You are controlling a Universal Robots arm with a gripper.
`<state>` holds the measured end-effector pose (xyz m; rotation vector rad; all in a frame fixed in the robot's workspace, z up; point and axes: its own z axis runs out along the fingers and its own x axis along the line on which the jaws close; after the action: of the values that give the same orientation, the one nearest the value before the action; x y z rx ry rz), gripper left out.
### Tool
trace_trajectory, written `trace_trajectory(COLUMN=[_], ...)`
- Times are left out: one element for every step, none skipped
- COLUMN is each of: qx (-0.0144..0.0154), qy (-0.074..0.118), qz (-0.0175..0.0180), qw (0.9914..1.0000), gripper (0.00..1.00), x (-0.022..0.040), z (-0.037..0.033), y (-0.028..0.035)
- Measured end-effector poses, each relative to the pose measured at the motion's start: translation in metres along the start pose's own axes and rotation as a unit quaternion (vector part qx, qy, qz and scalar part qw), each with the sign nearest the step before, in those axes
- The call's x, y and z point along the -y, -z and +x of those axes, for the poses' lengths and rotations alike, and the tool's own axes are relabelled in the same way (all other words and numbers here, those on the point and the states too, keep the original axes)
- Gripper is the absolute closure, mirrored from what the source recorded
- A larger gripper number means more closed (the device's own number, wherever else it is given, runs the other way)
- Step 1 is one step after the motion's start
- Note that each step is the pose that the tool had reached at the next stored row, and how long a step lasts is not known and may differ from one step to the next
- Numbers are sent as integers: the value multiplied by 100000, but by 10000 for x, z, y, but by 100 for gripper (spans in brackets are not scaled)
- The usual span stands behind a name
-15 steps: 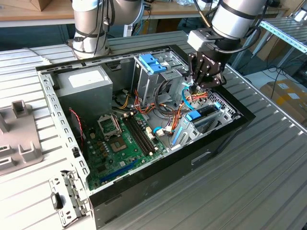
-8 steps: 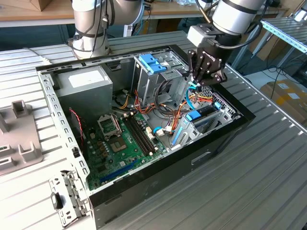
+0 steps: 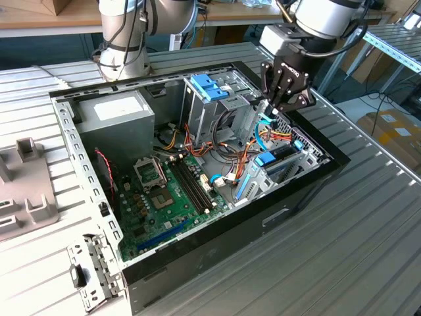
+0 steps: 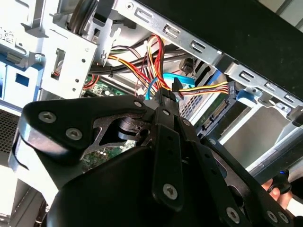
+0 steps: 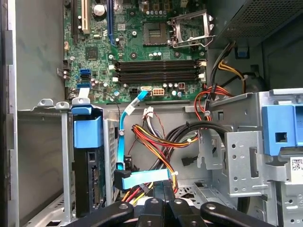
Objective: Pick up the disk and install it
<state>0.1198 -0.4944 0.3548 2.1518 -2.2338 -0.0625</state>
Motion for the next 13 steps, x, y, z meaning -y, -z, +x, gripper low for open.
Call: trace_trajectory(qx=[0, 2, -4, -18, -15, -19, -24, -16, -15, -42, -37, -30, -31], qy=[1, -1, -6, -15, -23, -27, -42, -48, -51, -61, -68, -65, -65], qz=[-104, -188, -291, -434, -541, -643, -913, -985, -1010, -1036, -1036, -1036, -1036], qw=[100000, 100000, 100000, 99999, 99999, 99998, 99996, 99995, 99995, 99995, 99995, 99995, 99995], gripper=[89, 89, 89, 89, 89, 89, 89, 89, 89, 89, 89, 89, 83], x=[6, 11, 18, 29, 37, 47, 76, 87, 95, 104, 104, 105, 105], z=[14, 29, 50, 82, 101, 118, 139, 143, 143, 144, 144, 144, 144], y=[-8, -14, -19, -27, -35, -45, -71, -79, -81, -80, -80, -81, -81])
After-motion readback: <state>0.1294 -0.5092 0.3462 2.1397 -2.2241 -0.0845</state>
